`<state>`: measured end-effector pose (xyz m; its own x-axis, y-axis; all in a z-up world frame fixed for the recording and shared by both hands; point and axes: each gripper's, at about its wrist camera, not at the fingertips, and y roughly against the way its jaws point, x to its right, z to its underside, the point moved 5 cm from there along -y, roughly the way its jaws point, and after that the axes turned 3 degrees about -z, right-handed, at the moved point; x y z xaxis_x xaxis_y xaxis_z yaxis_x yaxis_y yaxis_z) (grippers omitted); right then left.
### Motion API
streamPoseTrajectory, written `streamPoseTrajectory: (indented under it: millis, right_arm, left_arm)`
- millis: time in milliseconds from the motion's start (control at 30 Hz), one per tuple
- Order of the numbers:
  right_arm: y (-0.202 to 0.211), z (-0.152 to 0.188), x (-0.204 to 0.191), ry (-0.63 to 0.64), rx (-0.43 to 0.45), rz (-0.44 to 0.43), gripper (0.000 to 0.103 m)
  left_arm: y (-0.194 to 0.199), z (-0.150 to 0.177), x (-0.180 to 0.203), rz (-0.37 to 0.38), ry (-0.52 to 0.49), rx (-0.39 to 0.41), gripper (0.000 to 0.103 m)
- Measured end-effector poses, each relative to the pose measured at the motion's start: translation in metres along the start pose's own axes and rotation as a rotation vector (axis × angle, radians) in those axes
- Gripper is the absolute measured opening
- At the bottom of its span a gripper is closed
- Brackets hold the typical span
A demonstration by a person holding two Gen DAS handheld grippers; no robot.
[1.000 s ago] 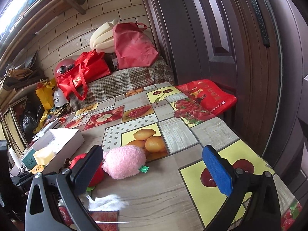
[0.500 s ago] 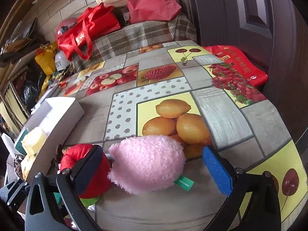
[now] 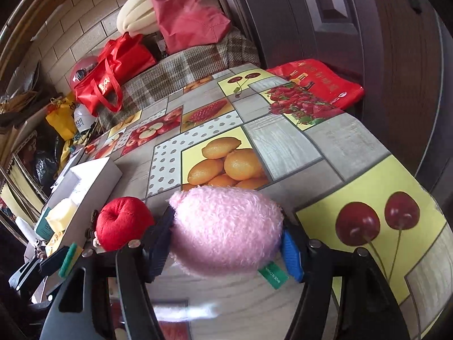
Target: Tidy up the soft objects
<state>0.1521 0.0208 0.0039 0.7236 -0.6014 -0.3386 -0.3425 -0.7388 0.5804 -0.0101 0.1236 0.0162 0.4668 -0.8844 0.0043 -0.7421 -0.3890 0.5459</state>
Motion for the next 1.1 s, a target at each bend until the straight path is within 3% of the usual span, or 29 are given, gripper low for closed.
streamPoseTrajectory:
  millis: [33,67,100,233,400,433,533,700,867,933,1033,1100]
  right_arm:
    - [0.01,0.003,-0.001,-0.001,0.031,-0.011,0.067]
    - [0.019,0.005,-0.004,0.004,0.067,-0.023,0.067]
    - [0.028,0.006,-0.008,0.013,0.104,-0.027,0.067]
    - [0.056,0.013,-0.032,0.094,0.226,-0.035,0.067]
    - [0.064,0.016,-0.049,0.171,0.273,-0.019,0.068]
    - [0.062,0.015,-0.048,0.169,0.268,-0.017,0.068]
    - [0.06,0.013,-0.041,0.141,0.256,-0.021,0.069]
    - [0.059,0.013,-0.033,0.102,0.243,-0.043,0.069]
    - [0.059,0.015,-0.032,0.089,0.24,-0.066,0.069]
    - [0.058,0.015,-0.031,0.083,0.232,-0.076,0.069]
    - [0.057,0.016,-0.028,0.065,0.22,-0.095,0.069]
    - [0.055,0.017,-0.026,0.043,0.207,-0.111,0.069]
  left_arm:
    - [0.007,-0.002,0.0,0.003,-0.001,0.035,0.053]
    - [0.013,-0.003,0.0,0.01,-0.001,0.066,0.042]
    - [0.018,-0.004,-0.001,0.014,-0.002,0.091,0.039]
    - [0.03,-0.006,-0.003,-0.015,-0.007,0.14,0.039]
    - [0.033,-0.005,-0.018,-0.024,0.045,0.14,0.039]
    - [0.032,-0.004,-0.021,-0.02,0.058,0.129,0.04]
    - [0.027,-0.001,-0.028,0.001,0.092,0.096,0.066]
    - [0.027,0.004,-0.03,0.024,0.096,0.071,0.067]
    - [0.035,0.015,-0.023,0.027,-0.052,0.025,0.068]
    - [0.032,0.015,-0.018,0.011,-0.168,-0.002,0.068]
    - [0.025,0.012,-0.007,0.077,-0.35,-0.105,0.068]
    - [0.017,0.007,-0.001,0.057,-0.49,-0.159,0.068]
